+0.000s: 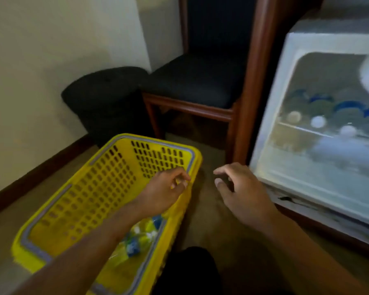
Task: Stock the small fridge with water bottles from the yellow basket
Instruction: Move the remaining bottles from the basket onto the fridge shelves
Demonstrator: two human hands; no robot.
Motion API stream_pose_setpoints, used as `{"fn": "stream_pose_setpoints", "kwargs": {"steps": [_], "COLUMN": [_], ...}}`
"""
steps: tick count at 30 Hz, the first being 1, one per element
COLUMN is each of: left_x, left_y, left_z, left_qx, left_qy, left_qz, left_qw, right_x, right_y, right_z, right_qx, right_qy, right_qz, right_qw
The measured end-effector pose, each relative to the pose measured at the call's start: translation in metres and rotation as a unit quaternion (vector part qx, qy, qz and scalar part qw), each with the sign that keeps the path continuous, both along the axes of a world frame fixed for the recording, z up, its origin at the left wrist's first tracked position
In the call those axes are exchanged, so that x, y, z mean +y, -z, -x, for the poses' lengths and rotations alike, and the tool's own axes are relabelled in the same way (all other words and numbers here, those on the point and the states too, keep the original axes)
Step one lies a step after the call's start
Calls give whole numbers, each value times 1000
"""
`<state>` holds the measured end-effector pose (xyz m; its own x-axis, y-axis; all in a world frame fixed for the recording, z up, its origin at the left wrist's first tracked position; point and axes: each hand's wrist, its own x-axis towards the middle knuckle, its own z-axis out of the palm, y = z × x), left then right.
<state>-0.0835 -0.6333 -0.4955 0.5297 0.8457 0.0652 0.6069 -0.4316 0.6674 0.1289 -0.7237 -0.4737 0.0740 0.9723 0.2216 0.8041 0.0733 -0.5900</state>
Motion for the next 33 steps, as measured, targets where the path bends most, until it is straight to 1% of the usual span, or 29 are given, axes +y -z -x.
{"fn": "stream_pose_setpoints", "kwargs": {"steps": [4, 6, 7, 8, 10, 12, 16, 19, 22, 24, 26, 28, 29, 33], "left_x": [35, 49, 58, 66, 82, 96, 120, 128, 129, 128, 129, 132, 134, 144], "left_y": [30, 48, 63, 76, 105, 132, 171, 191, 214, 224, 229, 229, 226, 195], "left_z": [100, 123, 138, 146, 166, 179, 189, 188, 191, 194, 199, 202, 205, 214], "left_qx": [141, 191, 219, 253, 313, 347, 389, 386, 391, 395, 379, 365, 364, 388], "left_qy": [21, 47, 52, 60, 69, 78, 71, 54, 51, 56, 53, 51, 52, 65], "left_qz": [78, 112, 134, 157, 196, 221, 288, 330, 354, 347, 353, 355, 348, 284], "left_qw": [987, 974, 965, 953, 927, 908, 872, 860, 848, 849, 854, 859, 862, 874], "right_x": [56, 80, 98, 112, 142, 166, 198, 213, 217, 215, 209, 202, 199, 199], "right_y": [21, 34, 45, 53, 74, 93, 129, 157, 188, 205, 216, 226, 229, 223], "right_z": [82, 107, 125, 138, 164, 186, 222, 240, 257, 265, 270, 269, 268, 264], "right_qx": [-50, -84, -99, -122, -192, -262, -361, -391, -421, -418, -405, -416, -423, -439], "right_qy": [-124, -169, -199, -228, -272, -308, -353, -366, -387, -391, -389, -381, -376, -371], "right_qz": [85, 113, 143, 184, 271, 322, 370, 399, 437, 445, 429, 378, 359, 316], "right_qw": [987, 975, 964, 948, 903, 856, 780, 744, 694, 689, 708, 734, 742, 755]}}
